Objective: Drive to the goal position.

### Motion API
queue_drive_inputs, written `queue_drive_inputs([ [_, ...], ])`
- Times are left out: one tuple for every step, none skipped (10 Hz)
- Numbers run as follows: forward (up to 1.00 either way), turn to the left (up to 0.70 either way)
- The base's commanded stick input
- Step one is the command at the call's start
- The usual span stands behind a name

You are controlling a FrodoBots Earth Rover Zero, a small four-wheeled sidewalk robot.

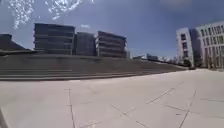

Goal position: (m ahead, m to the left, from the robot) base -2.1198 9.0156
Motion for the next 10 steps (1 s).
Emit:
queue_drive_inputs([
  [0.70, 0.27],
  [0.70, 0.27],
  [0.70, 0.27],
  [0.70, 0.27],
  [0.70, 0.27],
  [0.70, 0.27],
  [0.70, 0.27],
  [0.70, 0.27],
  [0.70, 0.27],
  [0.70, 0.27],
])
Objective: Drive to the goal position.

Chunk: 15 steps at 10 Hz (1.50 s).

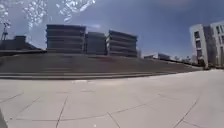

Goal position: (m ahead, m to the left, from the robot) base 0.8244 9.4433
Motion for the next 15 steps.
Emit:
queue_drive_inputs([
  [0.70, 0.27],
  [0.70, 0.27],
  [0.70, 0.27],
  [0.70, 0.27],
  [0.70, 0.27],
  [0.70, 0.27],
  [0.70, 0.27],
  [0.70, 0.27],
  [0.70, 0.27],
  [0.70, 0.27],
  [0.70, 0.27],
  [0.70, 0.27],
  [0.70, 0.27],
  [0.70, 0.27],
  [0.70, 0.27],
])
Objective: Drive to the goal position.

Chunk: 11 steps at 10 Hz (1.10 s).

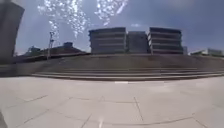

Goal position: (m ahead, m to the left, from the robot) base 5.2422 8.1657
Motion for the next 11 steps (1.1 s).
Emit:
queue_drive_inputs([
  [0.70, 0.27],
  [0.70, 0.27],
  [0.70, 0.27],
  [0.70, 0.27],
  [0.70, 0.27],
  [0.70, 0.27],
  [0.70, 0.27],
  [0.70, 0.27],
  [0.70, 0.27],
  [0.70, 0.27],
  [0.70, 0.27],
])
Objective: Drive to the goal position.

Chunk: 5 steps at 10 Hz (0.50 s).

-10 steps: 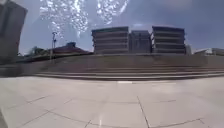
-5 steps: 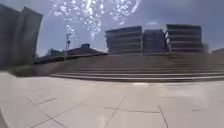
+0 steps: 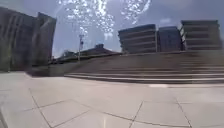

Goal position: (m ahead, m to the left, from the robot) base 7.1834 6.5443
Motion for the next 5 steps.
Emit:
queue_drive_inputs([
  [0.70, 0.27],
  [0.70, 0.27],
  [0.70, 0.27],
  [0.70, 0.27],
  [0.70, 0.27],
])
